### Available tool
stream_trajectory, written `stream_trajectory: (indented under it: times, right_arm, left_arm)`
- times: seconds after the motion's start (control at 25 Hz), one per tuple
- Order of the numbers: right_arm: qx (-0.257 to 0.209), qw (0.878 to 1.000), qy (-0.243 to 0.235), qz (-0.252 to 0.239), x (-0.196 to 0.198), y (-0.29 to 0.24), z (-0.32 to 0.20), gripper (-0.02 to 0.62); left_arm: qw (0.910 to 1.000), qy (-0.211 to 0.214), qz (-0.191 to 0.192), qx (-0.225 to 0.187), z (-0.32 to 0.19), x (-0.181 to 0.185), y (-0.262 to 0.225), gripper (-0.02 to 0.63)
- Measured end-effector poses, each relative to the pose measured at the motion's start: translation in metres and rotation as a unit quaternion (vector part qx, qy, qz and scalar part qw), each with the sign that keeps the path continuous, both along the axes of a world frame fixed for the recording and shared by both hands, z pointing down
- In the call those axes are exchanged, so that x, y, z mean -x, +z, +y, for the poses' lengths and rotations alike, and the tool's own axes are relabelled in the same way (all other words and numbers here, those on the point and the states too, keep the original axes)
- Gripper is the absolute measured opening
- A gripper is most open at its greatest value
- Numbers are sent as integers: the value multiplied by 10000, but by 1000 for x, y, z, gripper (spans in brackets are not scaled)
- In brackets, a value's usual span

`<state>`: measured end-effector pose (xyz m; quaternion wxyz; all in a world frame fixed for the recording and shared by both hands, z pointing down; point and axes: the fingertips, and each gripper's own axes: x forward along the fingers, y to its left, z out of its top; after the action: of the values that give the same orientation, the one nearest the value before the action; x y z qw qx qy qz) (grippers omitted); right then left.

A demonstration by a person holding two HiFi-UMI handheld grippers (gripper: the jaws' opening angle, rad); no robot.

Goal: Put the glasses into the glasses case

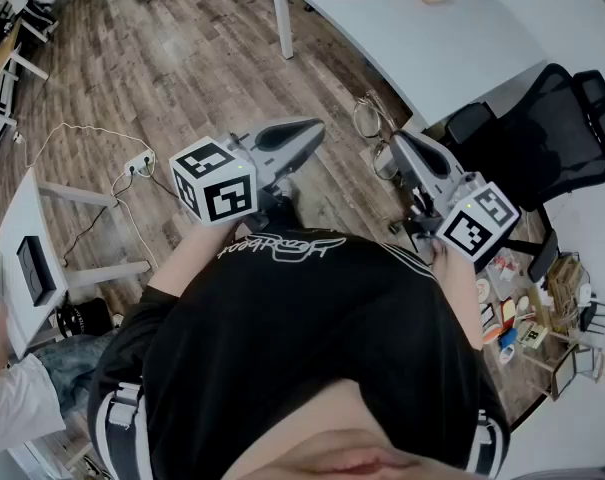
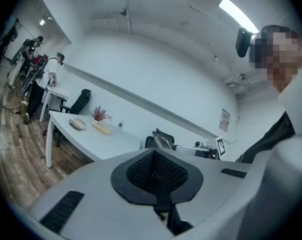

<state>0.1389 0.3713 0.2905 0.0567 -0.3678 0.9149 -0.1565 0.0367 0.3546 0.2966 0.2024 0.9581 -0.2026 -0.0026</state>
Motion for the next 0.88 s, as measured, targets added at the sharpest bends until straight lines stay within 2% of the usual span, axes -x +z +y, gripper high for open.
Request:
stream_trajectory:
  times: [0.24, 0.52, 0.88]
  right_arm:
    - [44, 10000, 9, -32, -6, 3, -5, 21]
    - [79, 9993, 196, -296, -19, 3, -20, 22]
    - [95, 9994, 230, -254, -17, 5, -60, 21]
  left_arm:
    - [10000, 33, -4, 24, -7, -8, 1, 6]
    - [9999, 110, -33, 75, -20, -15, 5, 6]
    - [9995, 258, -43, 160, -61, -21, 6, 6]
